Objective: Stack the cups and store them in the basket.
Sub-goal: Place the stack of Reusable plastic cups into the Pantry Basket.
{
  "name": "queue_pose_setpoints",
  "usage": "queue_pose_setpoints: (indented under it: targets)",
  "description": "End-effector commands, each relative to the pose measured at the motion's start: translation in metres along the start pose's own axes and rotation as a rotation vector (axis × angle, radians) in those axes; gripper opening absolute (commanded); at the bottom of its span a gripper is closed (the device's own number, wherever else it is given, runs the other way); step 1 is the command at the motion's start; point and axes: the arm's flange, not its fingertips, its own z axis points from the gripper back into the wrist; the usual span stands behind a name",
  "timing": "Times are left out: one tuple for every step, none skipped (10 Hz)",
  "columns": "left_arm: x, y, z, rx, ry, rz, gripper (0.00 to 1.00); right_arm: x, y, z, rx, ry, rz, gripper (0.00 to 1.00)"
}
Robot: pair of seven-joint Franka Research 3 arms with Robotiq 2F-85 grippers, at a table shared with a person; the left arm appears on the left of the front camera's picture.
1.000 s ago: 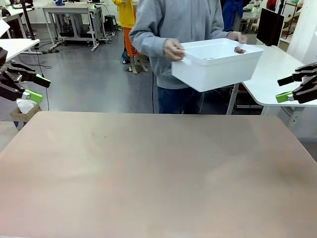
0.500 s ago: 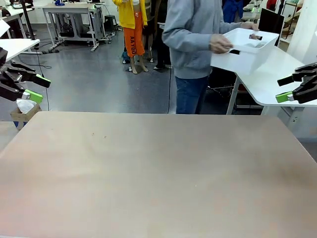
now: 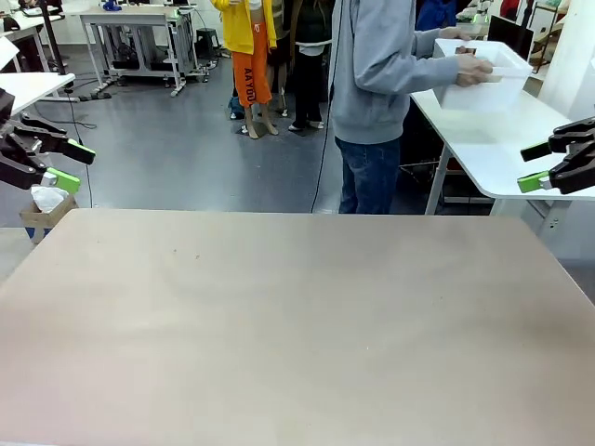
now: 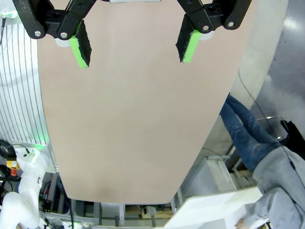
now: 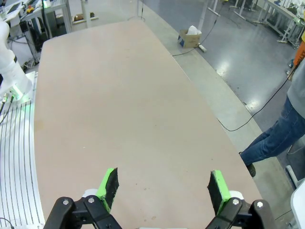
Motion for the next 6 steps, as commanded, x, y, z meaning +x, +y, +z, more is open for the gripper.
queue_pose_setpoints:
  targets:
    - [0.0009,-0.0003,0.0011,-0.006,-0.004,-0.006,0.94,0.0022,-0.001,0.0005,0.001,-0.02,-0.01,1.0]
    - [0.0009,-0.0003,0.0011,-0.006,-0.004,-0.006,0.94,0.0022,-0.001,0.0005,0.001,-0.02,-0.01,1.0]
    - [0.0009,-0.0003,0.0011,-0.006,-0.004,-0.006,0.94,0.0022,-0.001,0.0005,0.001,-0.02,-0.01,1.0]
    - [0.0009,-0.0003,0.0011,-0.006,-0.004,-0.006,0.94,0.0022,-0.001,0.0005,0.001,-0.02,-0.01,1.0]
    - [0.0009,-0.0003,0.0011,-0.006,-0.004,-0.006,0.94,0.0022,-0.001,0.0005,0.001,-0.02,-0.01,1.0]
    - [0.0009,-0.0003,0.0011,-0.006,-0.004,-0.006,0.94,0.0022,-0.001,0.0005,0.001,-0.02,-0.01,1.0]
